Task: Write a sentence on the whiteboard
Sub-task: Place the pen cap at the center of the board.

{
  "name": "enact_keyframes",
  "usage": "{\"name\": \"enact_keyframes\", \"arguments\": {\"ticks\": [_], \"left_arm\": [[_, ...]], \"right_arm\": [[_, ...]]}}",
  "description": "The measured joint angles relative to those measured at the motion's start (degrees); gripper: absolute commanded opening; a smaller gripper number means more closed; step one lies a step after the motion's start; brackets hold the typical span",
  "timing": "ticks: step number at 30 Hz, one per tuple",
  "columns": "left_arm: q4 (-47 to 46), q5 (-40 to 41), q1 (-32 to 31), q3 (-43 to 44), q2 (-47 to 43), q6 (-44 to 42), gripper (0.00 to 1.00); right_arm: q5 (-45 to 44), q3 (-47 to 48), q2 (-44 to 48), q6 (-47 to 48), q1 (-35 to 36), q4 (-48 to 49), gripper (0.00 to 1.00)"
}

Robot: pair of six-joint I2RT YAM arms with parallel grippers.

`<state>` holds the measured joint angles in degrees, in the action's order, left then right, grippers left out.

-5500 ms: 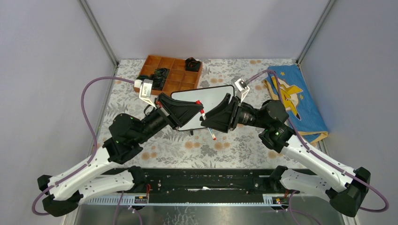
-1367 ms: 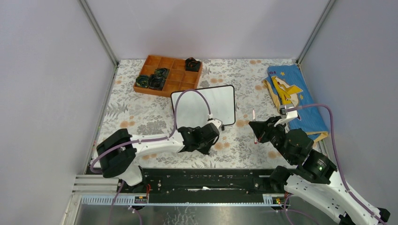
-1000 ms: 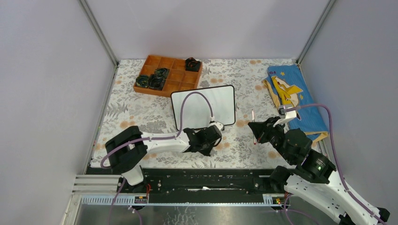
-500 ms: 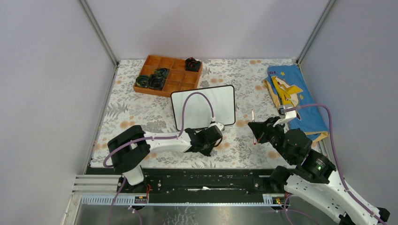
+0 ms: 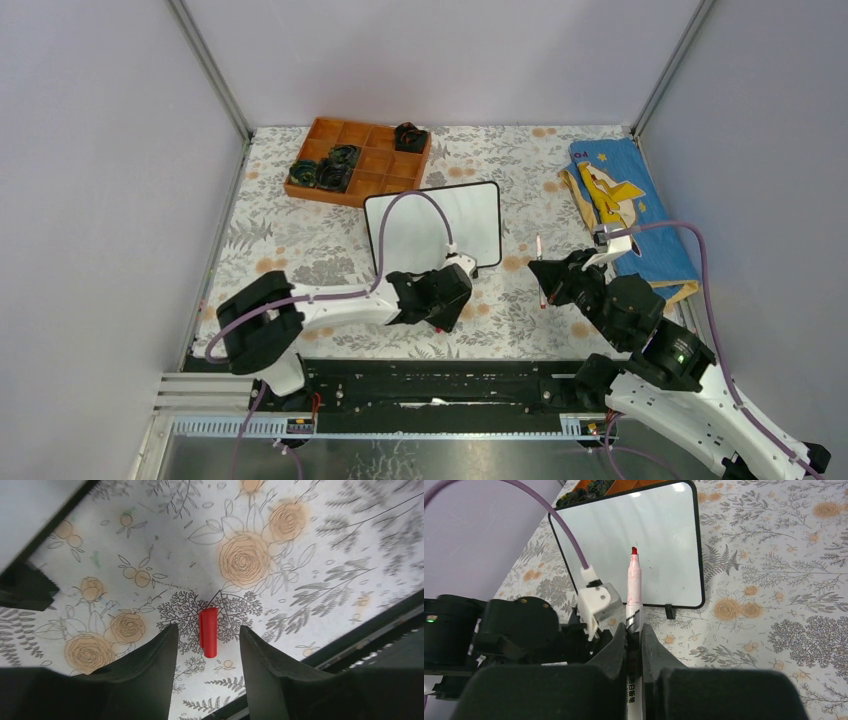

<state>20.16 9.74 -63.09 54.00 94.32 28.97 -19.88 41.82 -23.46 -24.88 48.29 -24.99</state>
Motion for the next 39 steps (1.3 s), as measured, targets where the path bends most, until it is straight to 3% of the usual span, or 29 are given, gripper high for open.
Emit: {"name": "enact_keyframes", "arguments": {"ticks": [9,13,23,28,34,39], "left_arm": [[0.6,4.5,-0.3,0.0,-14.2,1.2,0.75],[0.2,8.8,-0.3,-1.0,-25.3,0.7,0.98],[-7.4,18.8,-0.2,-11.5,-54.8,-2.8,0.99],[-12.5,14.8,-0.1,-11.9,-60.8,-2.7,0.98],[-20.6,4.3,1.5,-11.9,-60.7,-0.3,0.99],[-26.8,-7.2,9.4,-11.8,-57.4,3.8,0.98]], "right_arm": [[1.0,3.8,-0.9,1.7,0.0,-1.1,0.0],[4.6,7.3,-2.8,4.0,0.0,-1.3,0.0],[24.9,9.6,-13.1,6.9,0.0,7.6,0.0],[31.4,9.6,-20.0,6.1,0.0,18.1,0.0],[37.7,8.6,-26.9,2.3,0.1,33.1,0.0],[39.1,7.8,-27.8,0.5,0.2,38.2,0.0]]}}
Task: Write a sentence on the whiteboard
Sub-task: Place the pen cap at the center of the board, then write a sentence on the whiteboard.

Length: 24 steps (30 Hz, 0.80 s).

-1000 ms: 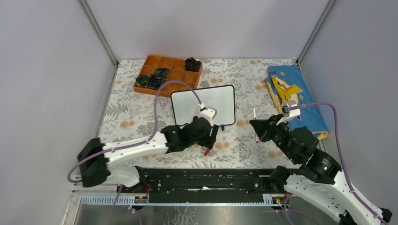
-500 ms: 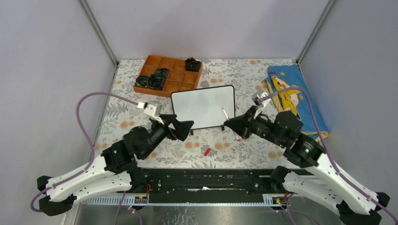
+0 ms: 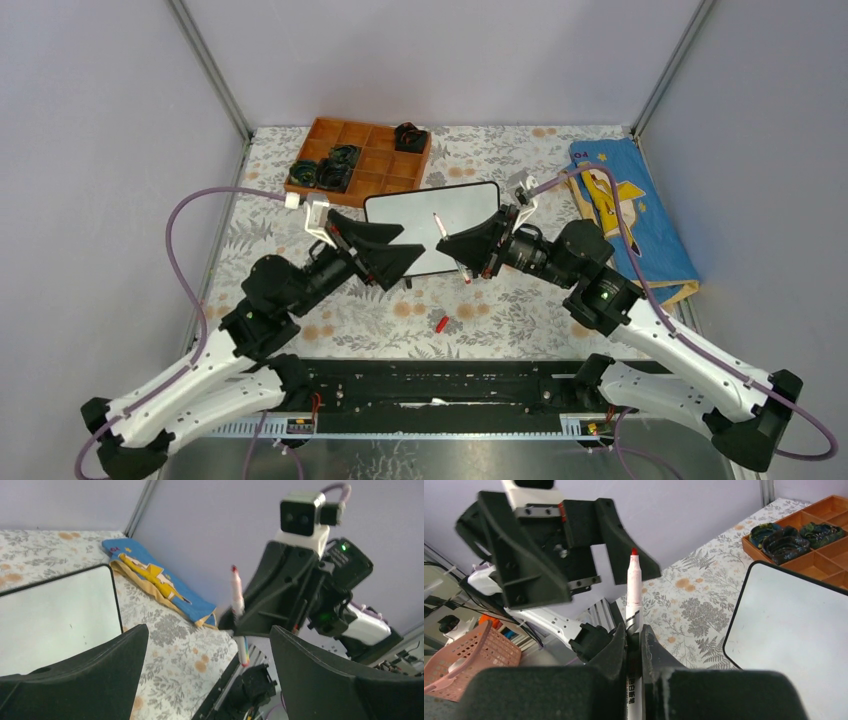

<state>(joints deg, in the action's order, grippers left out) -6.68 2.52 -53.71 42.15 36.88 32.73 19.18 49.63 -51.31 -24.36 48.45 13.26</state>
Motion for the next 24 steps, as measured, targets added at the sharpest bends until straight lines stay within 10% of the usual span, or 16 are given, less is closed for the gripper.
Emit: {"name": "enact_keyframes", "arguments": {"ticks": [7,24], "left_arm": [[-19.3,-20.2,17.0,-3.9,7.1,15.5,0.92],[-33.5,-37.1,17.9,-2.6,12.4,24.0,0.88]], "right_arm": [[0.0,-0.7,1.3,-1.2,0.0,1.3,0.0],[5.9,-0.7,-3.1,-7.6,0.3,7.8,0.0]]}}
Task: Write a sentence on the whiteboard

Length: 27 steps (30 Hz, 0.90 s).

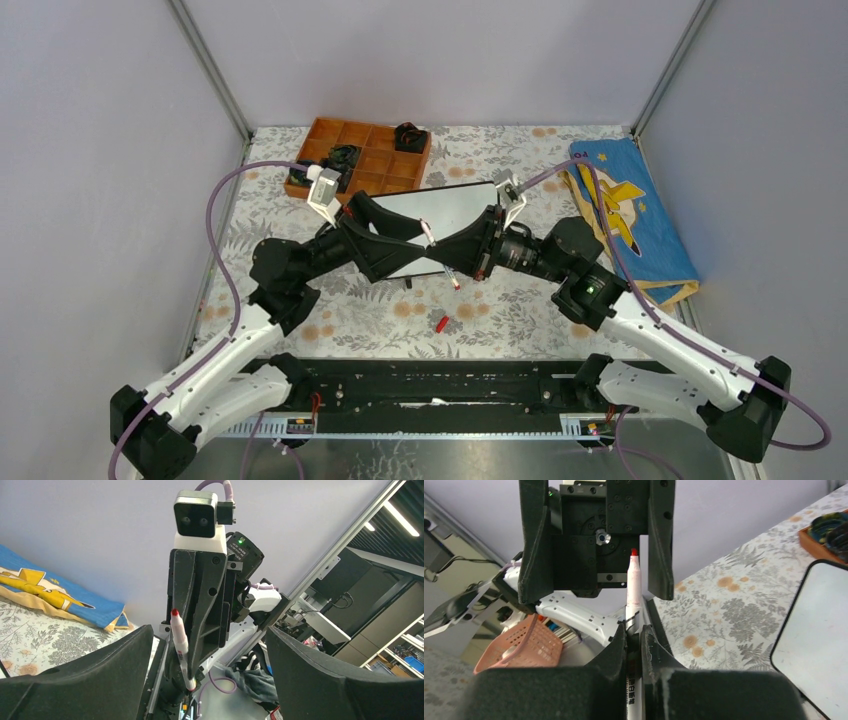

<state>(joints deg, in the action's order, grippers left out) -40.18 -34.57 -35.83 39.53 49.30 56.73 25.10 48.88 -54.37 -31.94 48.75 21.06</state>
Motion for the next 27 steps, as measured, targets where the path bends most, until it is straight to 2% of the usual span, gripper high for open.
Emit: {"name": "enact_keyframes", "arguments": {"ticks": [5,14,23,27], "left_arm": [[0.4,-0.2,0.0,0.2,0.0,-0.1,0.83],[0.6,-0.7,0.0,0.8,0.0,0.2,0.49],[0.4,-1.1,0.0,0.8,0.0,0.3,0.45],[0.4,-1.2,0.0,0.8,0.0,0.4,0.36]], "right_arm": [[2.7,0.6,-1.7,-1.2,1.1,1.2,0.0],[4.5,1.5,-2.1,-1.4,2.5,2.4,0.0],[4.4,1.5,-2.1,-1.4,2.6,2.4,0.0],[4.3,1.5,-2.2,-1.4,2.6,2.4,0.0]]}}
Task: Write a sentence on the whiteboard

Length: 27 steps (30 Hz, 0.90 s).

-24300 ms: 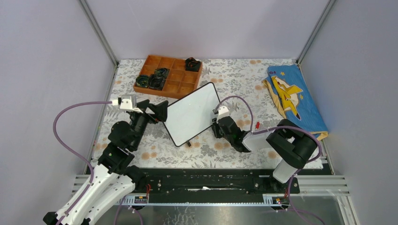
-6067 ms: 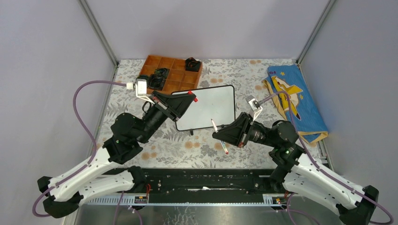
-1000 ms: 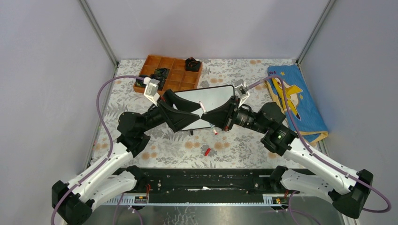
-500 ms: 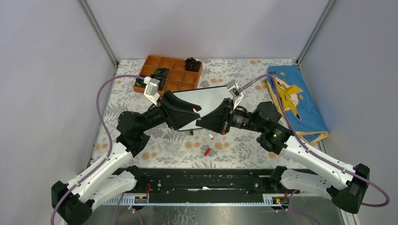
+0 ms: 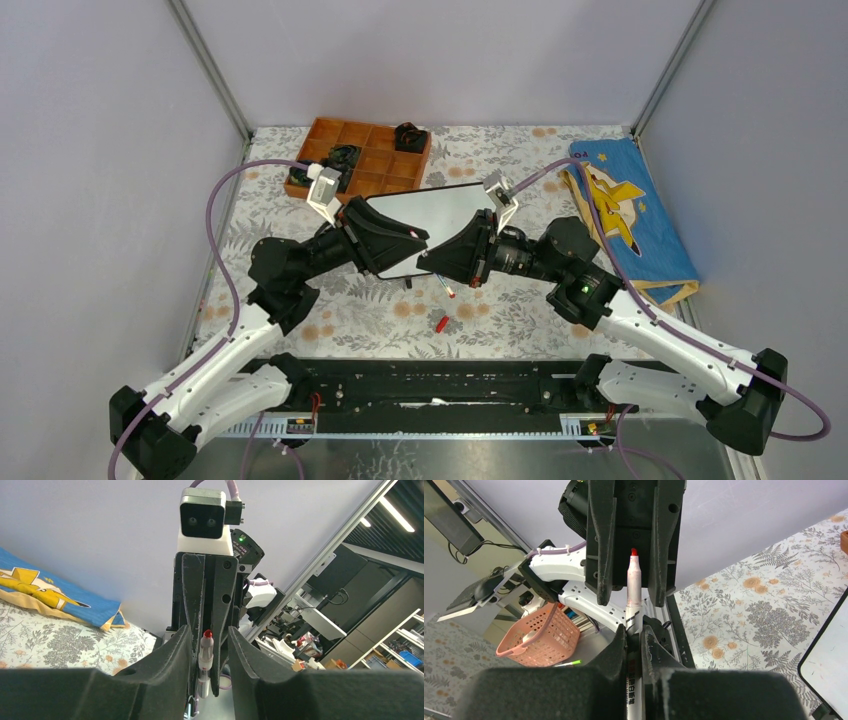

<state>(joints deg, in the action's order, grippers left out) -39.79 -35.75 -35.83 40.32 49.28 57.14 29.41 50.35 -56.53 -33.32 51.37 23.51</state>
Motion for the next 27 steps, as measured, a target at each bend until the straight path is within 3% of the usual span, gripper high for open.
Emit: {"name": "enact_keyframes", "arguments": {"ticks": [4,12,27], "left_arm": [[0.0,-0.4,0.0,-0.1,0.0,0.0,0.31],[-0.1,-0.5,0.0,-0.6,-0.1,0.1,0.32],[0.6,-0.5,0.0,-1.2,-0.8,-0.1,0.18]], "right_arm": [[-0.1,0.0,-0.2,0.0,0.0,0.0,0.0],[-0.4,0.0,-0.6,0.0,0.0,-0.1,0.0],[-0.5,0.0,-0.6,0.3,0.4,-0.6,0.0]]}}
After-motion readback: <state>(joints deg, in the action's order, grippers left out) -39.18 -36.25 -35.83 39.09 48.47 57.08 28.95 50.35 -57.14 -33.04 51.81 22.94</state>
